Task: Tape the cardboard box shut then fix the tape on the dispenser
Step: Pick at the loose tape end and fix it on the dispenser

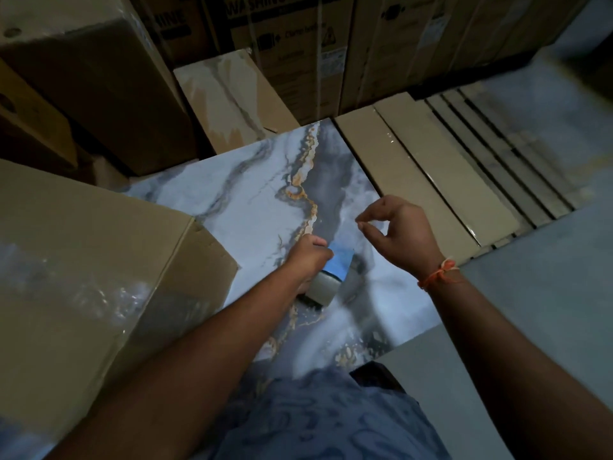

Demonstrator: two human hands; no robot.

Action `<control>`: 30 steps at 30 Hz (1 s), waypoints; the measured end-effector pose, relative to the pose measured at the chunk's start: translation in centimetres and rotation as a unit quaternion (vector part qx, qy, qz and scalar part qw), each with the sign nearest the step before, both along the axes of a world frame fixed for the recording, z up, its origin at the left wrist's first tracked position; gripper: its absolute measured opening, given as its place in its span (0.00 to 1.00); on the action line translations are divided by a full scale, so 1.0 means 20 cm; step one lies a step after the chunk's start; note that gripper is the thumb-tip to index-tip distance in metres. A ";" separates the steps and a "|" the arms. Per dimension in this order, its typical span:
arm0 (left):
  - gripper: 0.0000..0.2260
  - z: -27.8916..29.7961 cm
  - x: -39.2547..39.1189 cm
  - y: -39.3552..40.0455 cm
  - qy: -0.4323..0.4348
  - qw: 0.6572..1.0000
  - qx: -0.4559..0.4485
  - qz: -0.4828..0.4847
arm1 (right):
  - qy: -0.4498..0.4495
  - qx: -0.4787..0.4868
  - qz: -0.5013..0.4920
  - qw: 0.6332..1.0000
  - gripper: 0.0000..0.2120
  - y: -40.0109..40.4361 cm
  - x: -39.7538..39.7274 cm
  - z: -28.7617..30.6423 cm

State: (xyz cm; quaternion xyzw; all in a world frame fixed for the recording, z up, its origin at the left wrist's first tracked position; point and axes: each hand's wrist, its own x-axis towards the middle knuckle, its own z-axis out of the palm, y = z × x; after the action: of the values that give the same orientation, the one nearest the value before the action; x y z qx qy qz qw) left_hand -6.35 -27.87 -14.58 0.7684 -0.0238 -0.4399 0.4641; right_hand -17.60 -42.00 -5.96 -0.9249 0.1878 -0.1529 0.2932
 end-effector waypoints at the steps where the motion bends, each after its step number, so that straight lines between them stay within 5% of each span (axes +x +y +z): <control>1: 0.10 0.00 0.01 0.01 0.012 1.000 -0.009 -0.001 | 0.001 -0.006 -0.002 1.000 0.05 0.03 -0.01 0.00; 8: 0.14 0.04 0.08 0.07 -0.050 0.993 -0.013 -0.102 | 0.025 -0.027 -0.019 0.999 0.06 0.12 -0.02 0.00; 13: 0.17 0.09 0.18 0.11 -0.196 0.968 -0.025 -0.155 | 0.019 -0.034 -0.024 0.999 0.06 0.15 -0.01 -0.01; 20: 0.15 0.10 0.21 0.15 -0.186 0.946 -0.167 -0.207 | 0.009 -0.048 -0.011 0.999 0.06 0.15 -0.01 -0.02; 30: 0.05 0.10 0.18 0.09 -0.199 0.944 -0.210 -0.160 | 0.009 -0.061 -0.010 0.998 0.07 0.16 -0.01 -0.05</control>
State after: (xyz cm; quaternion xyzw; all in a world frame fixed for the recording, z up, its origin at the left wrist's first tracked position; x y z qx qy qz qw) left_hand -2.81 -26.14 -12.54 0.7116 -0.3297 -0.3320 0.5240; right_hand -17.73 -38.79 -7.02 -0.9406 0.1901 -0.1586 0.2325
